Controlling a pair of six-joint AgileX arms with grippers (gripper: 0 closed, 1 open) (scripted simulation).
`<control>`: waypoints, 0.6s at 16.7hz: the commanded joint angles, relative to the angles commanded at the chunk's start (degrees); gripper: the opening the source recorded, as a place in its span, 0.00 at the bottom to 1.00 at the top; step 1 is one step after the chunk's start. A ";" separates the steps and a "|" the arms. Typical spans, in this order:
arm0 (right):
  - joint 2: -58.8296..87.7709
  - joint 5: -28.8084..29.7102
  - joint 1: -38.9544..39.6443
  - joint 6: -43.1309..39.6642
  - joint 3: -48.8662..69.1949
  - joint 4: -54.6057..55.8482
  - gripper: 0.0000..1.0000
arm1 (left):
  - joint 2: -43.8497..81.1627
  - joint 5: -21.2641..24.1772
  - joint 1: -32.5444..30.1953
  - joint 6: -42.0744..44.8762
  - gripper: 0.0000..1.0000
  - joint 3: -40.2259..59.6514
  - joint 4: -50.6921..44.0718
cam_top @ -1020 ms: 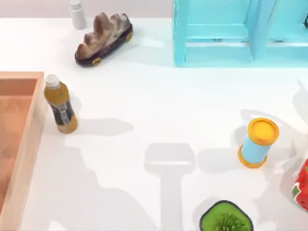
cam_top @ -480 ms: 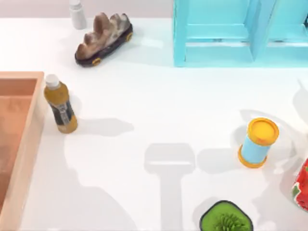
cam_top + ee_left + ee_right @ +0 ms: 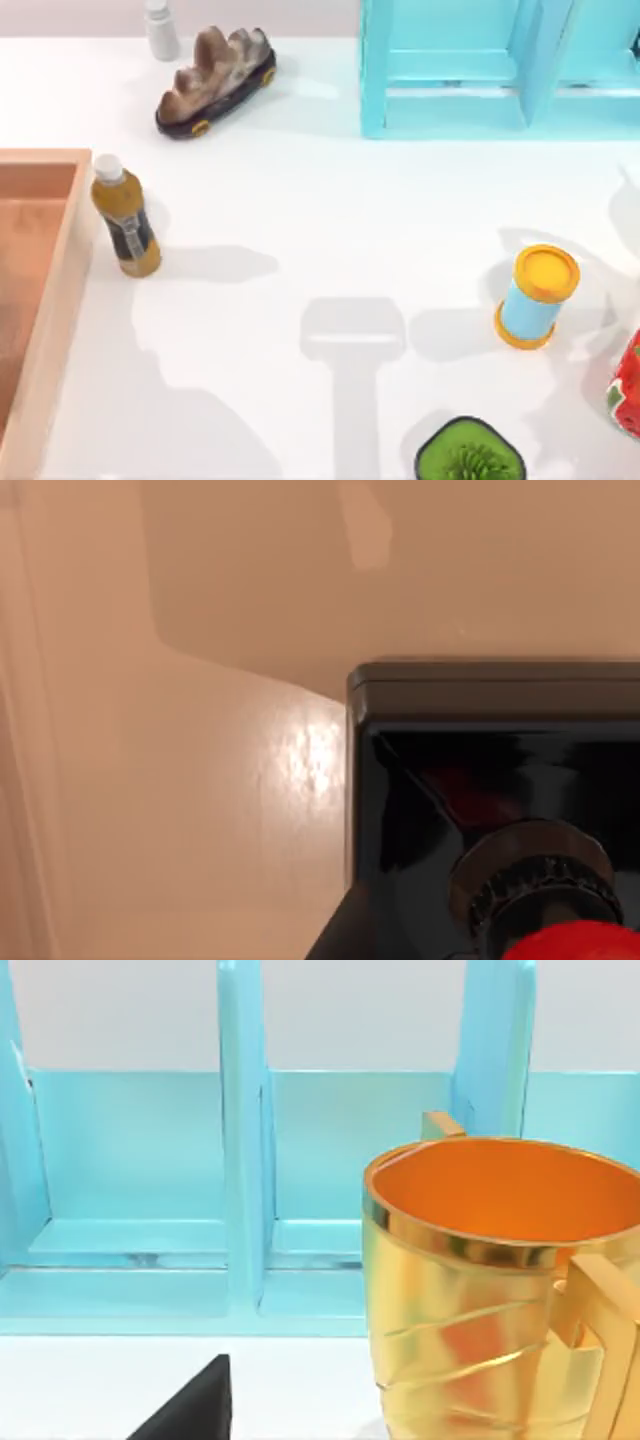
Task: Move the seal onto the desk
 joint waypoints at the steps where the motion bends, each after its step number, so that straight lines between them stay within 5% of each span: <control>1: 0.00 0.00 0.00 0.00 0.00 0.00 1.00 | 0.00 0.00 0.00 0.00 0.32 0.00 0.00; 5: 0.00 0.00 0.00 0.00 0.00 0.00 1.00 | 0.00 0.00 0.00 0.00 0.02 0.00 0.00; 10: 0.00 0.00 0.00 0.00 0.00 0.00 1.00 | 0.00 0.00 0.00 0.00 0.00 0.00 0.00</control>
